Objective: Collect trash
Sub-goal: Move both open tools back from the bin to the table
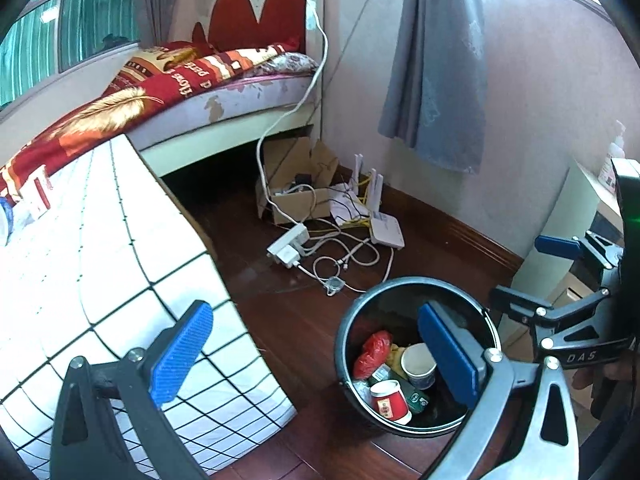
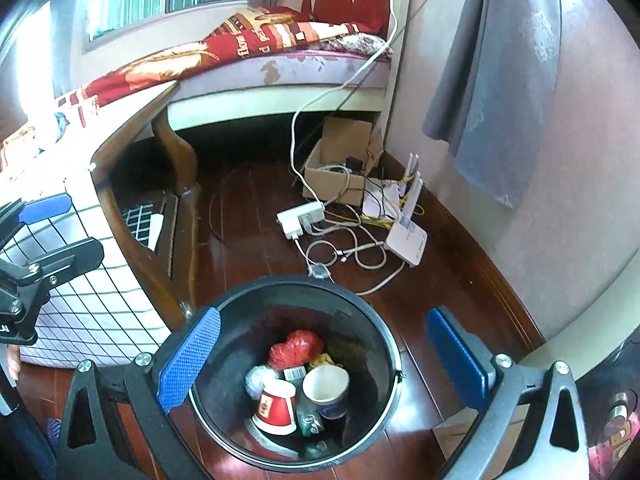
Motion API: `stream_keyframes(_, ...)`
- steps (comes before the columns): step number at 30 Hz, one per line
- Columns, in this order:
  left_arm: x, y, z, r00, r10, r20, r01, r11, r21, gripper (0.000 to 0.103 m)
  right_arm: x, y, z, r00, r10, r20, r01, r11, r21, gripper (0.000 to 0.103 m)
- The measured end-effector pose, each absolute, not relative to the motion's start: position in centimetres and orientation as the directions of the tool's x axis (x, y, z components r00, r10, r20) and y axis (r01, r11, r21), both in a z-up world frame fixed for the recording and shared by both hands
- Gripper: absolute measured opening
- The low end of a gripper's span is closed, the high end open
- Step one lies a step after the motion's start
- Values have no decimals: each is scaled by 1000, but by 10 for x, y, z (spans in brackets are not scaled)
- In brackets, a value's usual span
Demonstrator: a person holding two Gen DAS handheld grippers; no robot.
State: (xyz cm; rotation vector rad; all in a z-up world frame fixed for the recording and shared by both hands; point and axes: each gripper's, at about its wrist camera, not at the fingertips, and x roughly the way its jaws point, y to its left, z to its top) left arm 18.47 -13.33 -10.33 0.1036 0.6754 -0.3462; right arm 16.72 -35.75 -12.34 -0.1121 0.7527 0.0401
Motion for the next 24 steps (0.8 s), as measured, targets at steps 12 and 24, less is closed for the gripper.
stream_keyframes(12, 177, -100, -84, 772, -226, -593, 277, 961, -6, 103, 170, -321, -104, 763, 56, -644, -144, 986, -84, 103)
stream_keyframes(24, 166, -44, -71, 824, -115, -555, 146, 989, 11, 103, 177, -283, -83, 798, 139, -587, -211, 976, -55, 103)
